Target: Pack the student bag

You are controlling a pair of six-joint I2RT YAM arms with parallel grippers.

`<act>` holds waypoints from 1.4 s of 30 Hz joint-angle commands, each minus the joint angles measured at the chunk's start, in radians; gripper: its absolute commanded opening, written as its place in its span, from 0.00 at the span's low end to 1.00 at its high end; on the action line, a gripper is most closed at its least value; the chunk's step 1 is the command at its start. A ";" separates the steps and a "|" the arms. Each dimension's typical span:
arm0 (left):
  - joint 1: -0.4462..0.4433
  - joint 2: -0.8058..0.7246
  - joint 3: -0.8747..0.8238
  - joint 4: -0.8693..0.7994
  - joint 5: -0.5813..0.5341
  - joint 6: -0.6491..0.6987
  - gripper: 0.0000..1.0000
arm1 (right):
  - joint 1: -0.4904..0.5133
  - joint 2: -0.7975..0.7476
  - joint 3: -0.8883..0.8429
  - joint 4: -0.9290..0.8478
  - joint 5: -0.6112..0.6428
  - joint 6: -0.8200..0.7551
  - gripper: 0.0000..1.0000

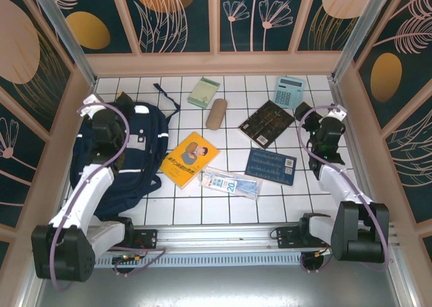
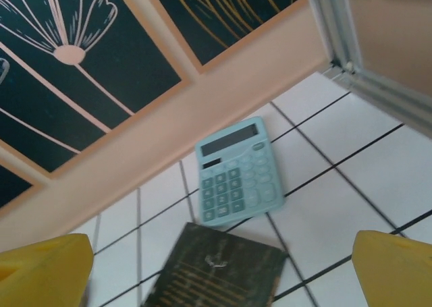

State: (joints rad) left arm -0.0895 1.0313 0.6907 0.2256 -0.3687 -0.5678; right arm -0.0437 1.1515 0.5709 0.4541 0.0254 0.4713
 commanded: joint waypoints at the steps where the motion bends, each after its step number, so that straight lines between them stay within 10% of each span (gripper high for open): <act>1: 0.007 -0.102 -0.113 -0.154 0.175 -0.141 0.94 | 0.040 -0.029 0.068 -0.194 -0.156 0.086 0.99; 9: -0.002 -0.319 -0.227 -0.395 0.325 -0.218 0.74 | 0.306 -0.114 0.021 -0.190 -0.093 -0.003 0.99; 12: -0.041 -0.316 -0.215 -0.432 0.372 -0.203 0.86 | 0.337 -0.100 0.002 -0.160 -0.098 -0.002 0.99; 27: -0.480 0.002 -0.137 -0.602 0.022 -0.138 0.70 | 0.382 -0.037 0.012 -0.163 -0.092 -0.003 0.99; 42: -0.599 0.429 0.046 -0.775 -0.270 -0.144 0.50 | 0.400 -0.007 0.023 -0.165 -0.121 0.003 0.99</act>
State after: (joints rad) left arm -0.6811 1.4075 0.6899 -0.4641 -0.5488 -0.7063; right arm 0.3443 1.1439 0.5831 0.2844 -0.0807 0.4778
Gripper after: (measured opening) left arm 0.520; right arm 0.989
